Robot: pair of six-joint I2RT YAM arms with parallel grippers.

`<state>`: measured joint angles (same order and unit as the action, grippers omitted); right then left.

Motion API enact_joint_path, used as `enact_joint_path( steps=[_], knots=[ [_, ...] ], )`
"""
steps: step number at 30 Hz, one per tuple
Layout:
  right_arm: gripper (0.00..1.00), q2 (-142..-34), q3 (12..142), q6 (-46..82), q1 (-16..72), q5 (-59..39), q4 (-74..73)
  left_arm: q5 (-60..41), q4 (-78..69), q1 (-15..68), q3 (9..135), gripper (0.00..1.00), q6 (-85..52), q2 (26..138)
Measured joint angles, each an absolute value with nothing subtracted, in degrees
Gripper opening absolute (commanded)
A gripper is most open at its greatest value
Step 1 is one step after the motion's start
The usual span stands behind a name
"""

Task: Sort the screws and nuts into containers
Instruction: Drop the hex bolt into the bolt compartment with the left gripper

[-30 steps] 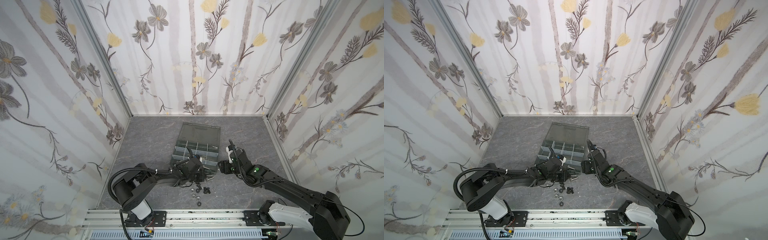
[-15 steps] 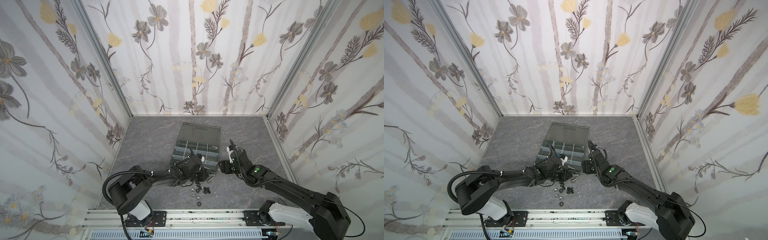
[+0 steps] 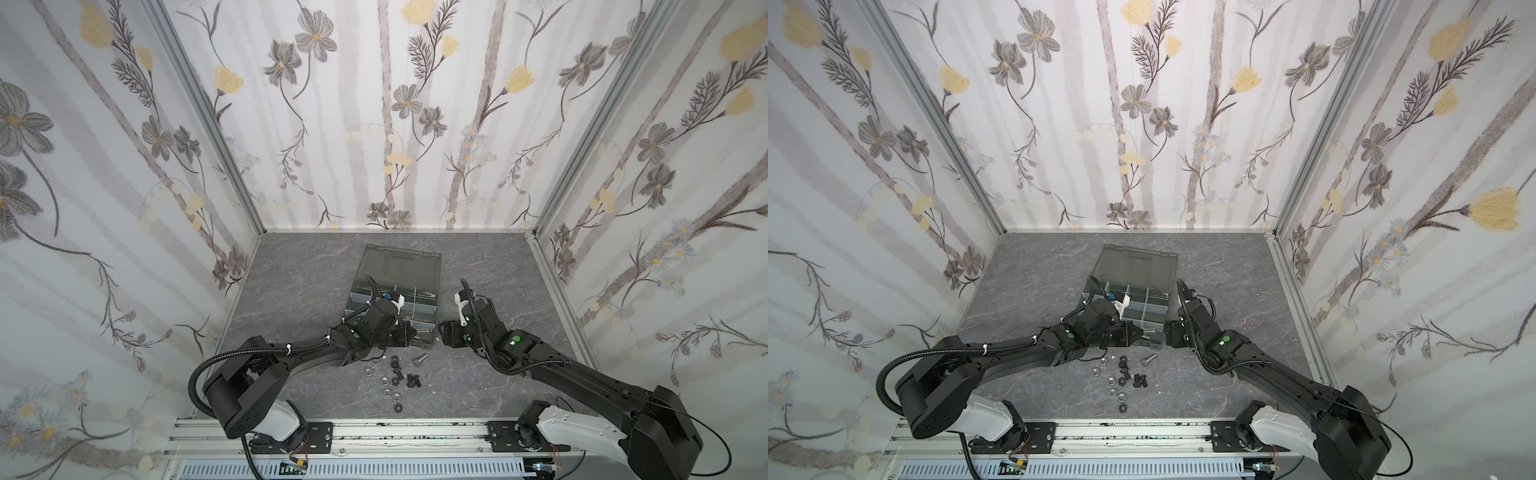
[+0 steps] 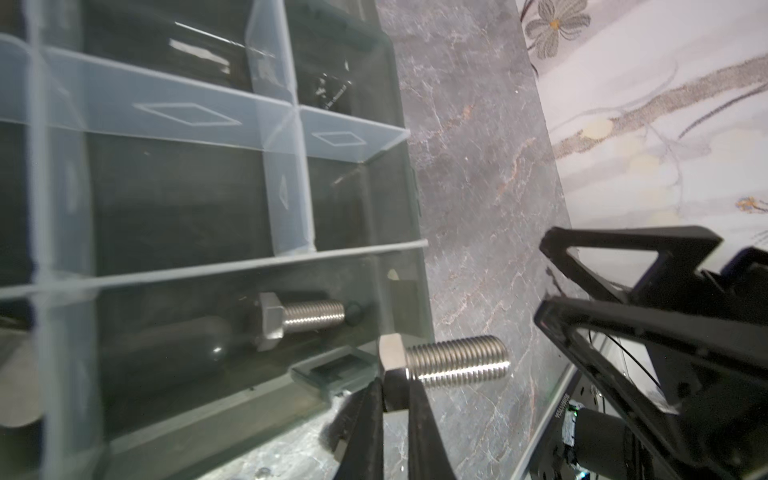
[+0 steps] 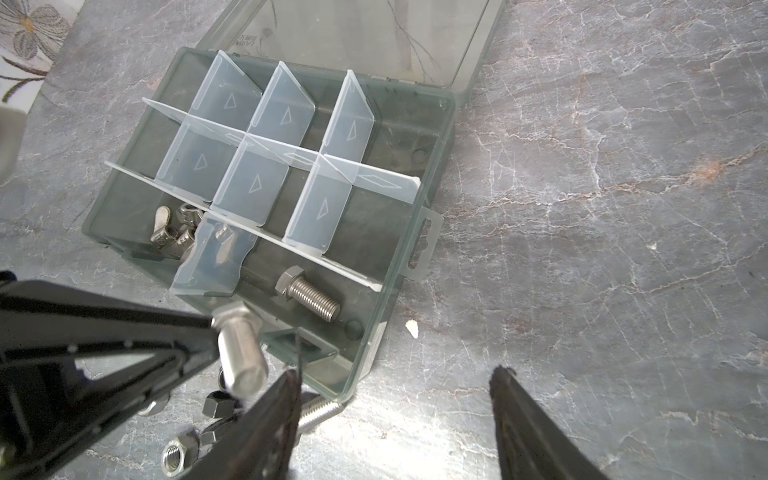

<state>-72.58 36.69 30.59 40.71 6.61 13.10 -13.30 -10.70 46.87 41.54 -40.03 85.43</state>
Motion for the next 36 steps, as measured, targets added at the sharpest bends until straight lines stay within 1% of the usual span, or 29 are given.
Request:
enact_joint_path(
  steps=[7,8,9,10,12,13,15,17,19,21,36],
  knots=[
    [0.72,-72.34,36.53,30.59,40.58,6.63,13.08,-12.56,-10.52,44.58,41.58,0.08,-39.77,87.18],
    [0.72,-72.34,36.45,30.61,40.58,6.63,13.08,-12.86,-10.50,44.45,41.58,0.10,-39.77,87.18],
    [0.72,-72.34,36.38,30.61,40.53,6.63,13.10,-12.88,-10.52,44.29,41.58,0.14,-39.77,87.18],
    [0.72,-72.34,36.36,30.61,40.53,6.66,13.10,-12.73,-10.50,44.12,41.58,0.24,-39.75,87.15],
    [0.72,-72.34,36.32,30.61,40.49,6.66,13.08,-12.69,-10.52,43.81,41.58,0.56,-39.44,87.02],
    [0.72,-72.36,36.32,30.61,40.49,6.66,13.10,-12.67,-10.55,43.79,41.52,0.64,-39.51,86.78],
    [0.72,-72.40,36.32,30.63,40.49,6.66,13.08,-12.62,-10.66,43.57,41.30,0.75,-39.68,86.19],
    [0.72,-72.49,36.32,30.63,40.49,6.63,13.08,-12.23,-10.70,43.44,41.01,0.89,-40.10,85.62],
    [0.72,-72.49,36.32,30.63,40.49,6.61,13.08,-12.03,-10.72,43.29,40.75,0.96,-40.10,85.08],
    [0.72,-72.60,36.32,30.63,40.49,6.61,13.08,-11.84,-10.76,43.13,40.60,1.00,-40.14,84.62],
    [0.72,-72.71,36.32,30.63,40.45,6.55,13.08,-10.76,-10.87,42.70,39.94,1.00,-40.18,83.35]
  ],
)
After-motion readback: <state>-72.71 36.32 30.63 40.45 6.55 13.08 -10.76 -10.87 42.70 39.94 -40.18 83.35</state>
